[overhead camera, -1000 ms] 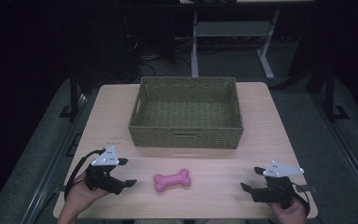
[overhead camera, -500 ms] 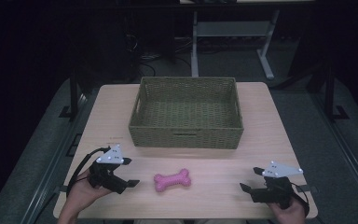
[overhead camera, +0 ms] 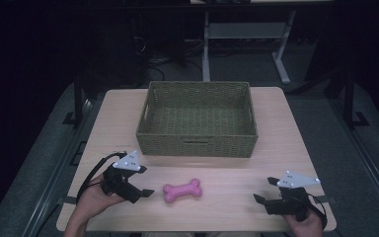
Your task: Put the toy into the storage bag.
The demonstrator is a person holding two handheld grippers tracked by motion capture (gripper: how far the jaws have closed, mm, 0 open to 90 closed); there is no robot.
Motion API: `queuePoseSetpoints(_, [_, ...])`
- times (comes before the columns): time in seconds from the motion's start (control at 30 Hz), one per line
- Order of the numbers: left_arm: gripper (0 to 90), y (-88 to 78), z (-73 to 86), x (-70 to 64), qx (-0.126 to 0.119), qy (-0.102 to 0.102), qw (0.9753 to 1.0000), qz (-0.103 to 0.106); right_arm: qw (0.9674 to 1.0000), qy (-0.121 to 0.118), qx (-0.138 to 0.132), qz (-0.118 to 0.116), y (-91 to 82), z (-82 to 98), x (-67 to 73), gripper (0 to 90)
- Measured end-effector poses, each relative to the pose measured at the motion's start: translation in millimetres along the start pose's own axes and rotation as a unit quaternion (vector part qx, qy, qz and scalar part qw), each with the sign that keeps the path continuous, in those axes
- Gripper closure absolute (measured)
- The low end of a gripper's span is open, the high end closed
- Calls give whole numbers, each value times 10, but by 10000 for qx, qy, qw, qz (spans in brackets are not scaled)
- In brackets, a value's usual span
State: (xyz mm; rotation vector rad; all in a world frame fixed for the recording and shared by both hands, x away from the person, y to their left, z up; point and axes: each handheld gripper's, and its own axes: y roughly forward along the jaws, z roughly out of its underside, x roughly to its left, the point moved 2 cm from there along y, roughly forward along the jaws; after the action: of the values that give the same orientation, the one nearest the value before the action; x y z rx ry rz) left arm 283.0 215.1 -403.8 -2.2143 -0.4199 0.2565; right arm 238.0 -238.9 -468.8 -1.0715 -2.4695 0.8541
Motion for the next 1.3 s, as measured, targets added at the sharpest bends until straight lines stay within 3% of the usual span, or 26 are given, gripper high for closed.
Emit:
queuePoseSetpoints(0.43, [187,134,-226,-42,249,261,9992,174,10000,-15,5,-68,8,-6,28,206])
queuePoseSetpoints(0.87, [194,278,-359,-55,434,354,9979,328,10000,-22,-3,-97,18,-14,28,207])
queuePoseSetpoints(1.3, [204,504,-544,-144,762,679,9939,420,9999,-66,-86,-114,-13,-24,25,209])
